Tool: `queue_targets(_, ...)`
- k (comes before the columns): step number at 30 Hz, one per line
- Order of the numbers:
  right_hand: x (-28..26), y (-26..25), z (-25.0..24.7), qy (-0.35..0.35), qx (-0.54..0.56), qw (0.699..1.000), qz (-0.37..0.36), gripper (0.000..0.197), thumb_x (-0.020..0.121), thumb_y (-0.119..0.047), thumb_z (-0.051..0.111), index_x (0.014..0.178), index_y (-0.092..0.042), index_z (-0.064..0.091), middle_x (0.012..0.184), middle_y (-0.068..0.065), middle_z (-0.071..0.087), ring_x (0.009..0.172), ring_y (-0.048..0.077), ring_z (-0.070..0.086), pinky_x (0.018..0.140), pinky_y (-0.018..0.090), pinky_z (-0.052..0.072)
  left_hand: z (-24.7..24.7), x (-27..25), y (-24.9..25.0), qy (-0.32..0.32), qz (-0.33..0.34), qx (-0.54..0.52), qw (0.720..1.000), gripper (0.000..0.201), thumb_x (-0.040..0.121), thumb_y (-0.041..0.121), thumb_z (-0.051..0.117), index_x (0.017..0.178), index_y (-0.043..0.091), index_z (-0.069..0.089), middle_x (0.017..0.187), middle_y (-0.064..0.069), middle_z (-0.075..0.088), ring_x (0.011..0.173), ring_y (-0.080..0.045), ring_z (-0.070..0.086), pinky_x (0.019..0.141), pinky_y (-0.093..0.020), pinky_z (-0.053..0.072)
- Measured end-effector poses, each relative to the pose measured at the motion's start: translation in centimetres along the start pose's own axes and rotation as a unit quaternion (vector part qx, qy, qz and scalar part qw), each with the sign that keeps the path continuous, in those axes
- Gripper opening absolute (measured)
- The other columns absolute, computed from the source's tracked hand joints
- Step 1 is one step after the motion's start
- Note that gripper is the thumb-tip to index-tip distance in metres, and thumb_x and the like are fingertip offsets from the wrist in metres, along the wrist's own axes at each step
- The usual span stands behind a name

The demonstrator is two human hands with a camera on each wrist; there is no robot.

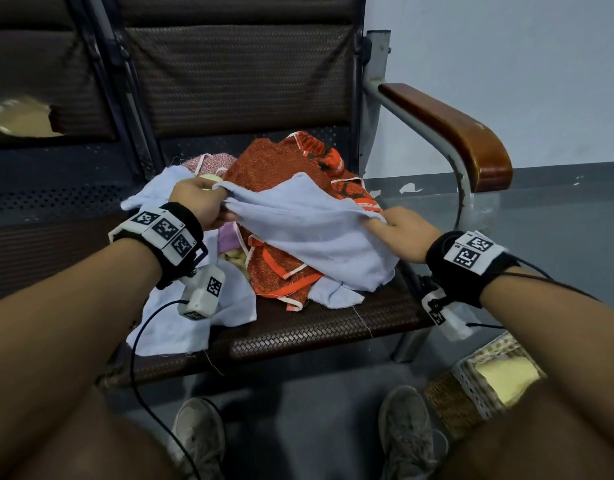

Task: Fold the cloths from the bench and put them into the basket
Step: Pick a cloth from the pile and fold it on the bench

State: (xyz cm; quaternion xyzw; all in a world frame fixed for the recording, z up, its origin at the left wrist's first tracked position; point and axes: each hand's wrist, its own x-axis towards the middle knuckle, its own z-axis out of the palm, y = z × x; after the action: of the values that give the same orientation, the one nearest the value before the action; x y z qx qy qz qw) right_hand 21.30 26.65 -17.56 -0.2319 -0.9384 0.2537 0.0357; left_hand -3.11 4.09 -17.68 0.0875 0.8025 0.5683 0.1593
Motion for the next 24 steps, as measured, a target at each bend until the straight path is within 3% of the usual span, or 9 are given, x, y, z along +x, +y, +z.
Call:
queue_targets(3, -0.3, 0.0, 0.2, 0.009, -0.025, 0.999, -0.031, 0.043, 0.103, -0.023, 0.048, 0.063, -0.008, 0.044, 0.056, 0.002, 0.042, 0.052, 0.014, 0.037, 0.051, 0.028, 0.026, -0.7, 0.6, -0.2, 0.046, 0.03, 0.063, 0.997, 0.008, 0.084, 0.019, 0.067, 0.09, 0.015, 0.067, 0.057, -0.008, 0.069, 0.049, -0.017, 0.068, 0.05, -0.024, 0.052)
queue_targets(6, -0.6, 0.3, -0.1, 0.002, -0.055, 0.998, -0.044, 0.027, 0.097, -0.015, 0.054, 0.079, 0.0, 0.067, 0.071, 0.009, 0.064, 0.065, 0.022, 0.054, 0.055, 0.019, 0.037, -0.9, 0.8, -0.4, 0.047, 0.062, 0.095, 0.992, 0.007, 0.079, 0.024, 0.071, 0.077, 0.019, 0.067, 0.054, -0.004, 0.07, 0.053, -0.017, 0.071, 0.058, -0.027, 0.058)
queue_targets(9, -0.9, 0.5, -0.7, -0.001, -0.052, 0.998, -0.039, 0.023, 0.089, -0.004, 0.057, 0.096, -0.011, 0.078, 0.089, 0.003, 0.073, 0.082, 0.022, 0.063, 0.07, 0.03, 0.045, -0.9, 0.8, -0.5, 0.002, 0.086, 0.122, 0.989, 0.026, 0.081, 0.034, 0.066, 0.062, 0.018, 0.072, 0.055, -0.002, 0.07, 0.057, -0.014, 0.071, 0.065, -0.027, 0.056)
queue_targets(11, -1.2, 0.5, -1.0, -0.008, -0.043, 0.999, -0.03, 0.032, 0.083, 0.004, 0.053, 0.095, -0.013, 0.077, 0.088, 0.002, 0.071, 0.083, 0.021, 0.062, 0.068, 0.029, 0.043, -0.8, 0.7, -0.2, -0.003, 0.09, 0.135, 0.987, 0.036, 0.085, 0.036, 0.059, 0.057, 0.016, 0.07, 0.051, -0.001, 0.067, 0.05, -0.012, 0.063, 0.06, -0.025, 0.049)
queue_targets(14, -1.2, 0.3, -1.1, 0.0, -0.012, 1.0, -0.005, 0.029, 0.077, 0.011, 0.043, 0.082, -0.005, 0.068, 0.079, 0.013, 0.067, 0.079, 0.032, 0.061, 0.065, 0.033, 0.045, -0.5, 0.6, 0.3, -0.033, 0.071, 0.039, 0.996, 0.02, 0.093, 0.014, 0.05, 0.083, 0.014, 0.068, 0.06, -0.002, 0.065, 0.05, -0.015, 0.058, 0.049, -0.024, 0.047)
queue_targets(16, -1.1, 0.0, -1.0, 0.009, 0.02, 1.0, 0.011, 0.028, 0.077, 0.011, 0.04, 0.082, -0.001, 0.065, 0.084, 0.021, 0.068, 0.082, 0.035, 0.061, 0.068, 0.037, 0.049, -0.6, 0.2, 0.5, -0.057, 0.048, -0.04, 0.996, 0.033, 0.096, 0.001, 0.039, 0.114, 0.024, 0.055, 0.075, -0.006, 0.07, 0.056, -0.018, 0.068, 0.049, -0.024, 0.053)
queue_targets(17, -1.0, -0.2, -1.0, 0.013, 0.038, 0.999, 0.016, 0.027, 0.08, 0.01, 0.04, 0.082, -0.001, 0.064, 0.086, 0.022, 0.068, 0.082, 0.033, 0.061, 0.07, 0.038, 0.049, -0.6, -0.1, 0.6, -0.062, 0.042, -0.055, 0.996, 0.04, 0.095, -0.002, 0.035, 0.118, 0.024, 0.055, 0.082, -0.01, 0.071, 0.059, -0.021, 0.071, 0.051, -0.026, 0.055)
queue_targets(21, -1.0, -1.0, -0.8, 0.06, 0.091, 0.994, -0.005, 0.027, 0.098, -0.01, 0.04, 0.087, 0.003, 0.061, 0.089, 0.023, 0.065, 0.086, 0.037, 0.057, 0.079, 0.041, 0.046, -0.8, -0.5, 1.1, -0.032, 0.056, -0.09, 0.994, 0.042, 0.091, -0.002, 0.028, 0.104, 0.002, 0.068, 0.079, -0.02, 0.068, 0.054, -0.021, 0.069, 0.049, -0.026, 0.053)
queue_targets(24, -1.4, -1.4, -0.9, 0.091, 0.034, 0.993, -0.063, 0.023, 0.107, -0.027, 0.037, 0.1, -0.018, 0.057, 0.086, 0.001, 0.062, 0.081, 0.026, 0.054, 0.072, 0.037, 0.037, -0.8, -0.2, 1.1, -0.005, 0.058, -0.083, 0.995, 0.035, 0.096, 0.004, 0.032, 0.104, -0.002, 0.065, 0.071, -0.015, 0.063, 0.053, -0.021, 0.064, 0.049, -0.024, 0.052)
